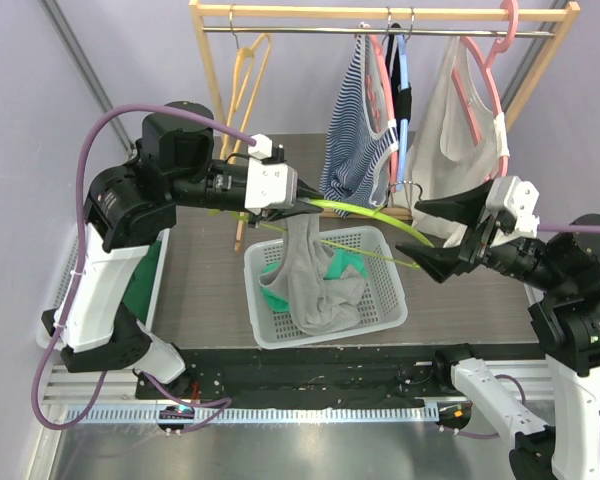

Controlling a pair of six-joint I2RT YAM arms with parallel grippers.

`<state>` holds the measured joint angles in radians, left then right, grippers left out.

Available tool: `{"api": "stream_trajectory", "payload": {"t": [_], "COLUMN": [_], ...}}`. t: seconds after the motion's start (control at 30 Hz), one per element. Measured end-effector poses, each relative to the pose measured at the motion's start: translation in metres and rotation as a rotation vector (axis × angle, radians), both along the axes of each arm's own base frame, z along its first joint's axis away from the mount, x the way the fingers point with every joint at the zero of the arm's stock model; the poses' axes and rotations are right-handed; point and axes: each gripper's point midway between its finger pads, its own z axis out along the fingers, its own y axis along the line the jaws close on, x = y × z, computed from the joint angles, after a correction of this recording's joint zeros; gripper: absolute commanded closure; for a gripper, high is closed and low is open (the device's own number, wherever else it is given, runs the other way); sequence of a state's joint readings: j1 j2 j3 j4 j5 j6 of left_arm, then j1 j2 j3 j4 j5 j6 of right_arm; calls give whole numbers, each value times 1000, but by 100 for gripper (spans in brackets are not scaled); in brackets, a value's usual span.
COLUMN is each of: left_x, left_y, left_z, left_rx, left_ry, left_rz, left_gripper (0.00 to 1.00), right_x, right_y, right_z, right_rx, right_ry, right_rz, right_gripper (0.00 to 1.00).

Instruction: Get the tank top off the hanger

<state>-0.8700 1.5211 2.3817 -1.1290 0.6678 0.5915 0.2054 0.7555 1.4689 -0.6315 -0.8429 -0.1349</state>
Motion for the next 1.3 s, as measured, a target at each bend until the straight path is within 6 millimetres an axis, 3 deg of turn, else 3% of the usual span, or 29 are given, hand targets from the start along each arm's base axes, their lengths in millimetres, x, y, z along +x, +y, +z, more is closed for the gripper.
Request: {"api": "stream_trajectory", "payload": {"t": [0.17, 0.4, 0.5, 0.67, 0.77, 0.8, 0.83, 0.87, 0.9, 0.93, 0.97, 1.1, 1.3], "left_x": [-2, -9, -16, -19, -14, -13, -11, -10, -10, -9, -8, -7, -1], "left_y": [-1, 1, 5, 8, 8, 8, 7, 7, 7, 7, 7, 5, 3], "left_z": [4, 17, 20, 20, 18, 18, 19, 19, 18, 19, 20, 24, 39], "left_rx": [-9, -40, -44, -39, -32, -32, -32, -31, -30, -32, -36, -50, -94], "left_ry": [-34, -74, -87, -102, -113, -120, -129, -133, -133, -143, -147, -146, -173], "left_rz": [-23, -62, -82, -94, -78, -76, -68, -64, -63, -61, -57, -52, -26], "left_gripper": [100, 100, 100, 100, 100, 96, 67, 48, 33, 11, 2, 0, 0], "right_x": [-17, -10, -10, -13, -17, -17, -17, -17, -17, -17, -17, -8, 23], "right_y": [2, 5, 5, 7, 8, 8, 8, 8, 8, 8, 8, 3, -19], "right_z": [-2, -23, -24, -23, -22, -21, -21, -21, -21, -21, -21, -21, -20], "right_rx": [-2, -14, -13, -8, -7, -5, -5, -4, -3, -3, -2, -8, -44], "right_ry": [-20, 39, 44, 48, 46, 46, 50, 53, 54, 53, 55, 44, -21], "right_rz": [51, 61, 63, 78, 99, 96, 96, 97, 96, 96, 96, 39, -161], "right_gripper": [30, 37, 53, 90, 99, 99, 99, 99, 99, 99, 99, 99, 99]}}
